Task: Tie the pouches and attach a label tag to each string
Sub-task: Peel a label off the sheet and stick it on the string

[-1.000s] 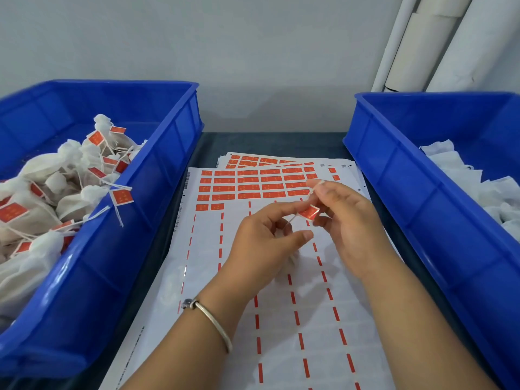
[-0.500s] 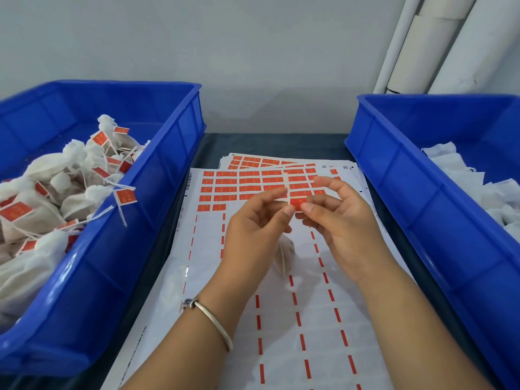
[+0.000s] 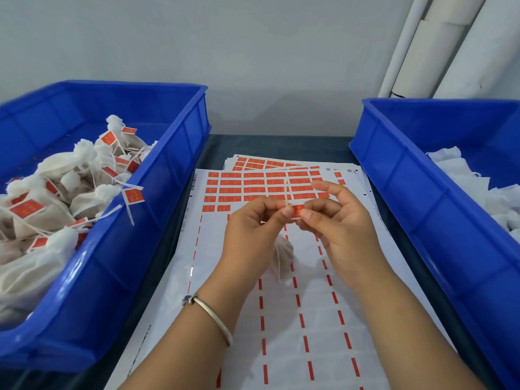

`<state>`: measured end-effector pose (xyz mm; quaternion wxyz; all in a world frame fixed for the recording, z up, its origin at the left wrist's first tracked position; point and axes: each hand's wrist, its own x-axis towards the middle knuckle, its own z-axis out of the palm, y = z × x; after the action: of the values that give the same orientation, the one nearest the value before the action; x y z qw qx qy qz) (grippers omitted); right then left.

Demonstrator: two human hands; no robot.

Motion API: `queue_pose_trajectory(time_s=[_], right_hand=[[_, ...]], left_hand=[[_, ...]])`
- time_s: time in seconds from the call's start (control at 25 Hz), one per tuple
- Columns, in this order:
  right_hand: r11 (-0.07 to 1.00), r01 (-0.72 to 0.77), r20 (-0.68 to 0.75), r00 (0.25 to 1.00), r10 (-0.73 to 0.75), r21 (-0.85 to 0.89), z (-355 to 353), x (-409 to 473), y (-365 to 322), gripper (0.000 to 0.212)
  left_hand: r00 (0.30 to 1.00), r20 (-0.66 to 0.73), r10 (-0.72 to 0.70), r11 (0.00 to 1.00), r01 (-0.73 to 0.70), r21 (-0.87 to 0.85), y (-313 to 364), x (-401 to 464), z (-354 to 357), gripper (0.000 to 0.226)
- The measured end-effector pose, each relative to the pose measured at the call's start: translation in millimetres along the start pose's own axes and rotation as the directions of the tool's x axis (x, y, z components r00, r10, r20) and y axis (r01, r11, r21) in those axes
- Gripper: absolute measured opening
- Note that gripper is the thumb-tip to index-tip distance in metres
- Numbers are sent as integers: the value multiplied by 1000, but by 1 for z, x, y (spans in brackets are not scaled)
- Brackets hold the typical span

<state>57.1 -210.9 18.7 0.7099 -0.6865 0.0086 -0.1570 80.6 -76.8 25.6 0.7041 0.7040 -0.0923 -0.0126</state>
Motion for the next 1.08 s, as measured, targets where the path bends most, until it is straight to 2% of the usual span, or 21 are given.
queue_pose_trajectory(time_s=[0.16, 0.32, 0.48, 0.68, 0.84, 0.96, 1.08], right_hand=[[998, 37, -53, 998, -40, -55, 1, 0, 2, 34], [999, 14, -170, 985, -20, -36, -1, 3, 4, 30], [999, -24, -148, 989, 27, 21, 1, 5, 7, 28], [997, -56, -77, 995, 60, 58, 9, 0, 10, 27], [993, -106, -15, 994, 105, -51, 14, -2, 19, 29], [980, -164, 31, 985, 168, -114, 16, 1, 25, 34], [973, -139, 99, 982, 159, -186, 18, -2, 27, 36]], left_hand=[[999, 13, -41, 998, 40, 39, 1, 2, 0, 5], [991, 95, -97, 970, 72, 233, 4, 4, -3, 13], [981, 175, -88, 910, 8, 415, 10, 3, -6, 13], [991, 98, -89, 912, 41, 407, 21, 0, -14, 12], [997, 61, -46, 918, 18, 397, 50, -3, -30, 13], [998, -16, 61, 946, -53, 320, 83, -5, -51, 12], [960, -167, 225, 934, -163, 319, 116, 2, -77, 14]])
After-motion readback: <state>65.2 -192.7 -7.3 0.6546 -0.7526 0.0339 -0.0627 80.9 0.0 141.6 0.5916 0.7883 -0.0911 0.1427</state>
